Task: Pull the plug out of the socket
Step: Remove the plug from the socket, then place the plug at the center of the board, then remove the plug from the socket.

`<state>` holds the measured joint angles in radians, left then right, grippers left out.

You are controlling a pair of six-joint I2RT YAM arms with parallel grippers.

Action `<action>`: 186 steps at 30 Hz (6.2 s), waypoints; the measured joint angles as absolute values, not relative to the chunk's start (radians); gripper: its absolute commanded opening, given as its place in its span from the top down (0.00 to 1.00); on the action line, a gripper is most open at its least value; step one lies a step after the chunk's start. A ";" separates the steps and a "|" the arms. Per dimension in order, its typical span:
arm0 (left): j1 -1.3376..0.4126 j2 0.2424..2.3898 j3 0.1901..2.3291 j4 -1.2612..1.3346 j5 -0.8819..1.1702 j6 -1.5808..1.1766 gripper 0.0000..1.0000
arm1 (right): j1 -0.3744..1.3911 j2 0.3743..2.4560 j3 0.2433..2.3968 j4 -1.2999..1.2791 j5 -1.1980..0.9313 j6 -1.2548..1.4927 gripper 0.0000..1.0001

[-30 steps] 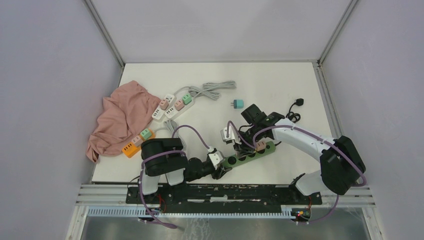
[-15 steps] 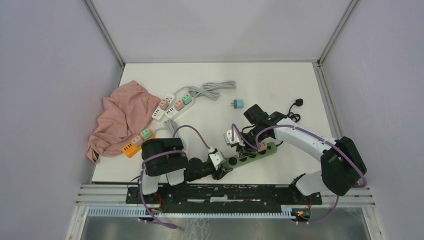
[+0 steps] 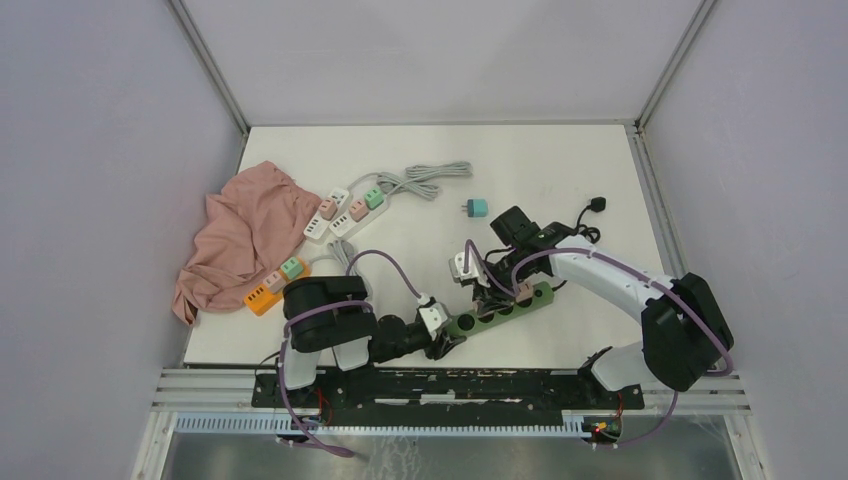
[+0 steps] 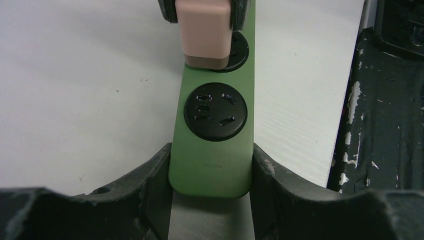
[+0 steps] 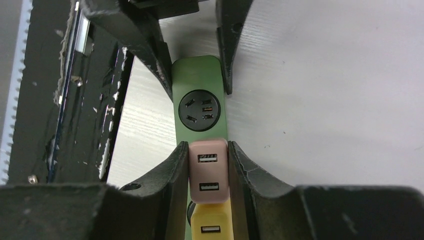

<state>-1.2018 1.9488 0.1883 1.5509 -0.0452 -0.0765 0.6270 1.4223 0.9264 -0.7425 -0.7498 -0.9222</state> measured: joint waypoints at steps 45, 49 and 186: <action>-1.204 1.941 0.215 1.540 0.004 -0.100 0.97 | 0.606 1.415 0.938 -0.864 -0.793 -1.109 1.00; -1.209 1.941 0.209 1.534 0.015 -0.107 0.97 | 0.657 1.421 0.945 -0.878 -0.772 -1.153 1.00; -1.206 1.188 0.130 1.103 -0.045 -0.391 0.01 | 0.227 1.196 0.884 -1.188 -0.920 -1.479 0.08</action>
